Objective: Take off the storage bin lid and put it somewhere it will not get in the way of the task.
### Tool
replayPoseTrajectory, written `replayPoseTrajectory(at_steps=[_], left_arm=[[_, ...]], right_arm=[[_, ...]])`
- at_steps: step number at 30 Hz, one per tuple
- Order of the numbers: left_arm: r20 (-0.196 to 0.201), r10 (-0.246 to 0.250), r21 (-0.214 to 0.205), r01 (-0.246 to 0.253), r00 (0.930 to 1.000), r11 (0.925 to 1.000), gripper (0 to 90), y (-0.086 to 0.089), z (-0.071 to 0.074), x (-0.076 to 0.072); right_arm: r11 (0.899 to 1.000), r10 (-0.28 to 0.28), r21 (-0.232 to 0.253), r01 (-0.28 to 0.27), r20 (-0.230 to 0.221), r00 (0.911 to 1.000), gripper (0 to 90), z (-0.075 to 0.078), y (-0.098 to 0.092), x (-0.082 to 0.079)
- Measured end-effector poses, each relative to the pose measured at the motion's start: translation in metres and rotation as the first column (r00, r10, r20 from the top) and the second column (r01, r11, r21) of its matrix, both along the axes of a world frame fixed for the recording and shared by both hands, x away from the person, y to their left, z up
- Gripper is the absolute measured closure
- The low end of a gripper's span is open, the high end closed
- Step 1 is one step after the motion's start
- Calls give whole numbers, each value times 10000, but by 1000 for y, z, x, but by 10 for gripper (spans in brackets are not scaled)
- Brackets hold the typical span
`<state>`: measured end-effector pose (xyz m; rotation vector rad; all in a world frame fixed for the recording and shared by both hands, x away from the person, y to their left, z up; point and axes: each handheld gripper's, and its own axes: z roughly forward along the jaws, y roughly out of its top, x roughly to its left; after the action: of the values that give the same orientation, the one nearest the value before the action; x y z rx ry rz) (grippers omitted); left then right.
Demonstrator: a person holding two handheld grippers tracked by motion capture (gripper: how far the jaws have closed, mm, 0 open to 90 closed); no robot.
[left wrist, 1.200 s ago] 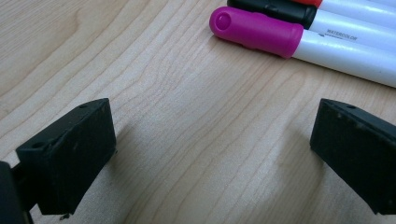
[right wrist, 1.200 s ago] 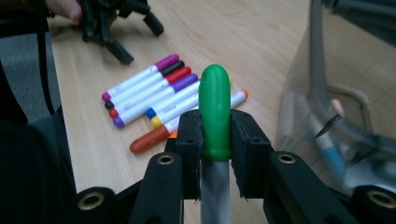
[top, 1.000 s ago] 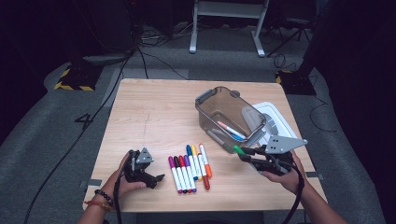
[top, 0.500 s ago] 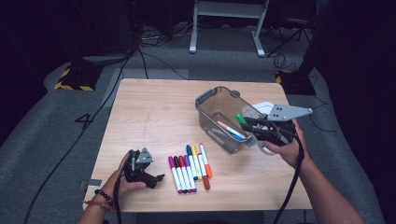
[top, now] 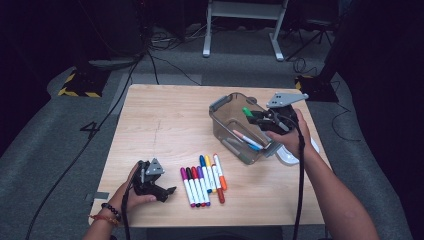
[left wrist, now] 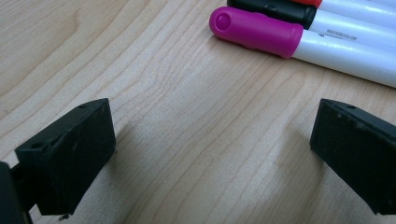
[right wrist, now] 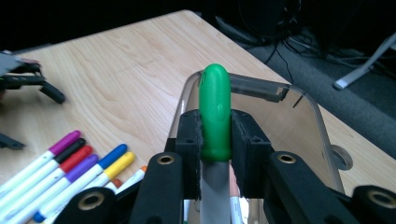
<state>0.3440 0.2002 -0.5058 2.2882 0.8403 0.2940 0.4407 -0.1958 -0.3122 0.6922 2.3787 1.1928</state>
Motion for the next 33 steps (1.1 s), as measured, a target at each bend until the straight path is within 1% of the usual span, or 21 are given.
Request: replayPoseTrajectory(at_steps=[5,7,8,9,10,12,15,16,20,22,27,28,29,30,31,32,33], left_arm=[[-3,-4,1,4,10000,10000,3,0,0,0],[-4,-10,1,10,10000,10000,3,0,0,0],[-4,-10,-1,10,10000,10000,3,0,0,0],[-3,-14,0,14,10000,10000,3,0,0,0],[-5,-17,0,17,10000,10000,3,0,0,0],[-13,-29,-3,29,10000,10000,3,0,0,0],[-11,-23,-5,23,10000,10000,3,0,0,0],[-14,-31,-2,31,10000,10000,3,0,0,0],[-15,-46,6,46,10000,10000,2,0,0,1],[-17,-50,9,50,10000,10000,2,0,0,1],[-15,-49,8,49,10000,10000,2,0,0,1],[-15,-50,6,50,10000,10000,2,0,0,1],[-16,-50,9,50,10000,10000,2,0,0,1],[-16,-56,10,56,10000,10000,2,0,0,1],[-14,-80,11,80,10000,10000,2,0,0,1],[-14,-94,3,94,10000,10000,2,0,0,1],[-15,-93,2,93,10000,10000,1,0,0,1]], right_arm=[[9991,-230,-376,217,-357,9991,744,-6,16,20],[9986,-295,-467,266,-624,9976,745,-10,23,28],[9977,-357,-596,315,-706,9969,744,-12,26,31],[9960,-446,-807,372,-920,9948,744,-18,32,38],[9960,-446,-807,372,-920,9948,744,-18,32,38],[9951,-514,-901,407,-1200,9914,745,-24,36,43],[9900,-737,-1302,551,-1428,9870,744,-33,40,51],[9890,-779,-1368,569,-1531,9851,744,-36,41,53],[9792,-997,-1925,635,-1842,9778,744,-48,45,60],[9719,-1122,-2256,665,-1965,9741,744,-53,48,63],[9557,-1418,-2868,666,-2498,9579,744,-66,53,67],[9549,-1441,-2903,627,-2682,9525,744,-69,53,68],[9487,-1638,-3089,682,-2953,9413,744,-72,55,67],[9458,-1687,-3175,686,-2995,9391,744,-74,56,67],[9458,-1687,-3175,686,-2995,9391,744,-74,56,67],[9412,-1722,-3313,662,-3018,9377,744,-75,57,66],[9372,-1763,-3420,680,-2964,9386,743,-76,58,65]])
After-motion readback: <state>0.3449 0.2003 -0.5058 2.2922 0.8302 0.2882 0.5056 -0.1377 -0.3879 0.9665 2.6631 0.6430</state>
